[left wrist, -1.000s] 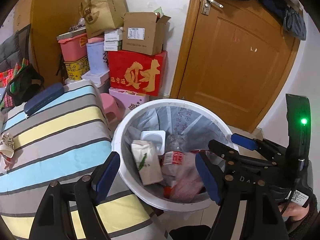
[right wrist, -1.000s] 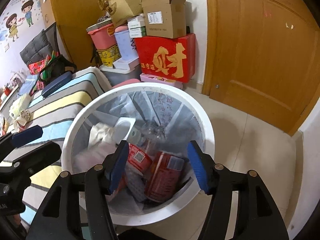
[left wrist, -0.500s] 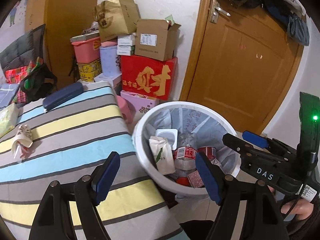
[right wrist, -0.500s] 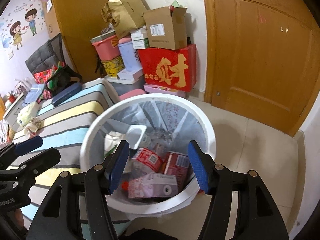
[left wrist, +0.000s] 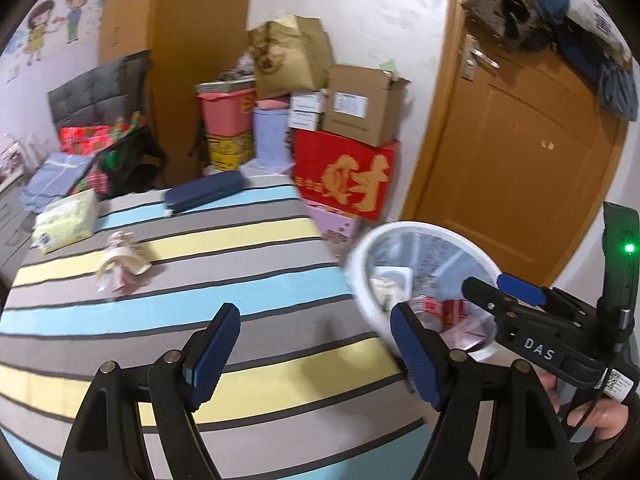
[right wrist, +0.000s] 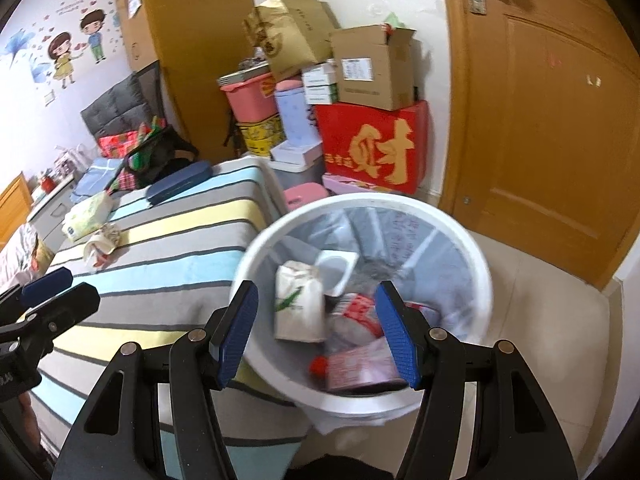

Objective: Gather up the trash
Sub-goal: 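Move both tools back over the table toward the patterned paper cup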

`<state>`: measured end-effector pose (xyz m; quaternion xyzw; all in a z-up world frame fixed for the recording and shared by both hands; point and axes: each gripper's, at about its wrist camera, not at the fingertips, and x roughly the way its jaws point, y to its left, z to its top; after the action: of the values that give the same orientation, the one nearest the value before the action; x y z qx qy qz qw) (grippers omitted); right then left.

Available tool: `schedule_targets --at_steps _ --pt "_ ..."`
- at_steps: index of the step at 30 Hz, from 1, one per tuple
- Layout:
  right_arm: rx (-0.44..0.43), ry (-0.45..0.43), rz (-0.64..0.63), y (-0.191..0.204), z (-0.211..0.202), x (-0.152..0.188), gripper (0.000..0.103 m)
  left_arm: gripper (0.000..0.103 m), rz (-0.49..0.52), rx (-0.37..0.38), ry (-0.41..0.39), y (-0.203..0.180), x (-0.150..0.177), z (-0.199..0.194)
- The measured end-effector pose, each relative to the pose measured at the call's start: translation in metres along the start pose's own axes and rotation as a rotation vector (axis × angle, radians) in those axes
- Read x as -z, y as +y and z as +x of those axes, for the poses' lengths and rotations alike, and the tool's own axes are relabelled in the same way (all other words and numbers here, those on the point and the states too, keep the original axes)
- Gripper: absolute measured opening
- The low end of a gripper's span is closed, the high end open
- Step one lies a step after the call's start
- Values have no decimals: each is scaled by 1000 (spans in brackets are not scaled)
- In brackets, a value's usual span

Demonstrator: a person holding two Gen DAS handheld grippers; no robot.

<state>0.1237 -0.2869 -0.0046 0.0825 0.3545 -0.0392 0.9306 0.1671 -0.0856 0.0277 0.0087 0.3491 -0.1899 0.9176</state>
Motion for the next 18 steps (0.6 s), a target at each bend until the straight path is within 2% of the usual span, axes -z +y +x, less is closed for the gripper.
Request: schedule_targets --at_steps 18 --pt "-166 32 -151 102 32 -2 63 77 -225 -216 -16 153 27 -34"
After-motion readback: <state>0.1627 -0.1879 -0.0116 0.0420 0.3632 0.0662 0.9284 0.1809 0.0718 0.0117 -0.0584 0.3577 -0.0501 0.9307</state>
